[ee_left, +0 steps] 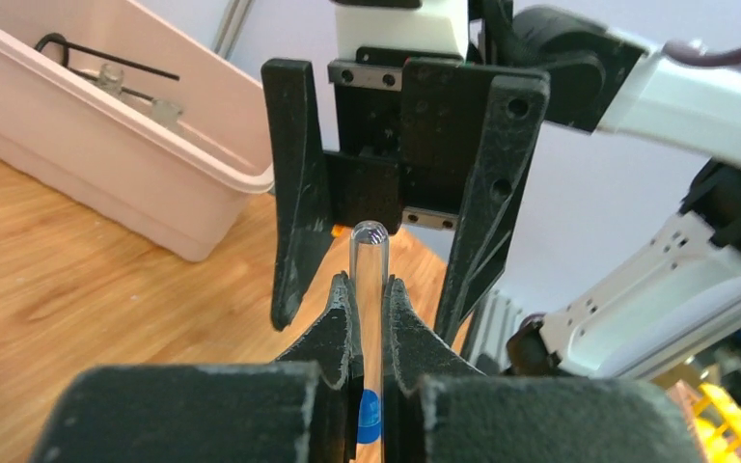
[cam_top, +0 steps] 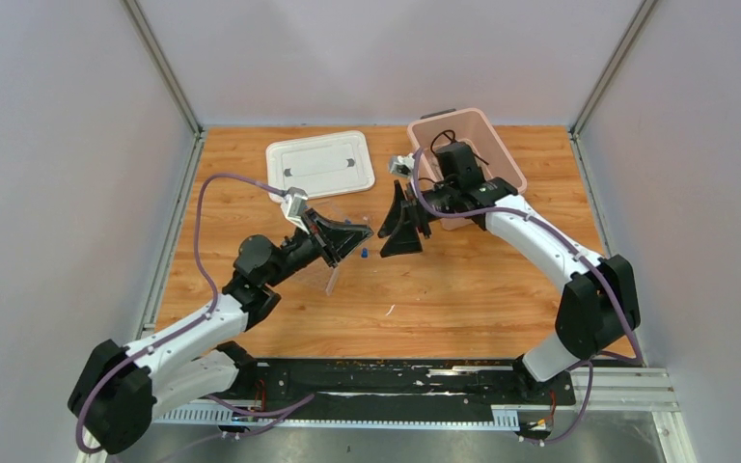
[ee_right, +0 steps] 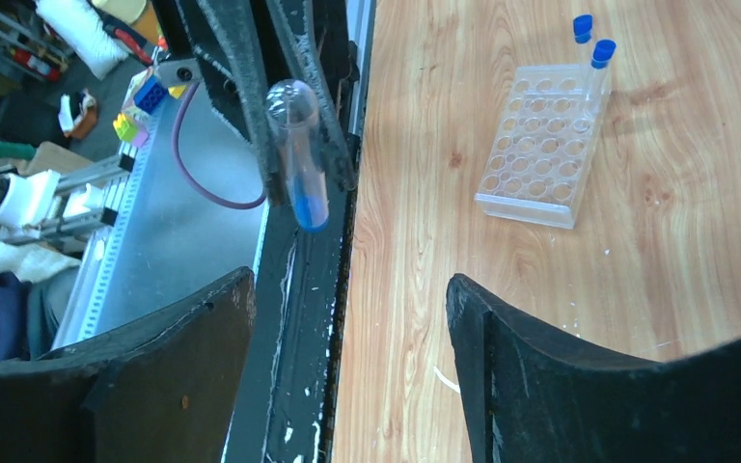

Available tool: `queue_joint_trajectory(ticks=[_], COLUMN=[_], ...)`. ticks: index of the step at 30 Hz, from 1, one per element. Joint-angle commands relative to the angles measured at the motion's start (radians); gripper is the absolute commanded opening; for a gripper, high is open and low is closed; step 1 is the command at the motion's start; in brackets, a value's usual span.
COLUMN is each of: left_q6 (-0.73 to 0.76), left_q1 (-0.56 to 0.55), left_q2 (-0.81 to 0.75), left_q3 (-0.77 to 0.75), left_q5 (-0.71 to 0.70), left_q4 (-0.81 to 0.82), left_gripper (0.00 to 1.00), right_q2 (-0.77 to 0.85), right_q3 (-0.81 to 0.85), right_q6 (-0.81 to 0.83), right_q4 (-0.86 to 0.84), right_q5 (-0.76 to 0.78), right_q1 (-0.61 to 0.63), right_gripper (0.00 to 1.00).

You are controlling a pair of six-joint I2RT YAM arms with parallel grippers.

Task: Organize the chemistry lab equipment
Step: Pick up the test tube at the center of the board.

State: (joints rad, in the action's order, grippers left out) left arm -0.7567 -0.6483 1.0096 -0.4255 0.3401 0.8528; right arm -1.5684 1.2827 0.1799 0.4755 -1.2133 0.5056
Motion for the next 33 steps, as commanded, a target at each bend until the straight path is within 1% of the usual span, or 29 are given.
queue_joint_trajectory(ticks=[1,4,7,13,16,23,29,33], left_q6=[0.269,0.334,0.364,0.368,0.361,0.357,0.36,0.365], left_q1=[-0.001,-0.001,-0.002,-0.003,-0.002,-0.003,-0.003,-0.003], left_q2=[-0.079,-0.089,-0.082,-0.041,-0.026,-0.011,-0.008,-0.011], left_q3=[-0.092,-0.134,-0.163,-0.188,-0.19,-0.191,-0.19,-0.19], left_q5=[0.083,0.132,0.172,0.251,0.279,0.301,0.297,0.291], left_q4=[-0.414,-0.543,-0.609,-0.617,-0.609,-0.602,-0.609,-0.616], left_gripper=[0.0,0.0,0.0,0.0,0.0,0.0,0.0,0.0], right_q2=[0.033,0.036,0.038,0.043,0.041,0.02,-0.002,-0.014], right_q3=[0.049,0.042,0.039,0.023,0.015,0.023,0.043,0.057], right_q6=[0.189,0.238,0.281,0.354,0.349,0.318,0.322,0.334], right_q4=[0.099,0.122,0.147,0.148,0.129,0.117,0.144,0.164], right_q5=[-0.089,-0.149,-0.161,-0.072,-0.041,-0.024,-0.023,-0.021], right_q1=[0.001,0.012,0.032,0.079,0.085,0.085,0.098,0.11], right_gripper=[0.71,0.7,0.7,0.67,0.65,0.56,0.4,0.25])
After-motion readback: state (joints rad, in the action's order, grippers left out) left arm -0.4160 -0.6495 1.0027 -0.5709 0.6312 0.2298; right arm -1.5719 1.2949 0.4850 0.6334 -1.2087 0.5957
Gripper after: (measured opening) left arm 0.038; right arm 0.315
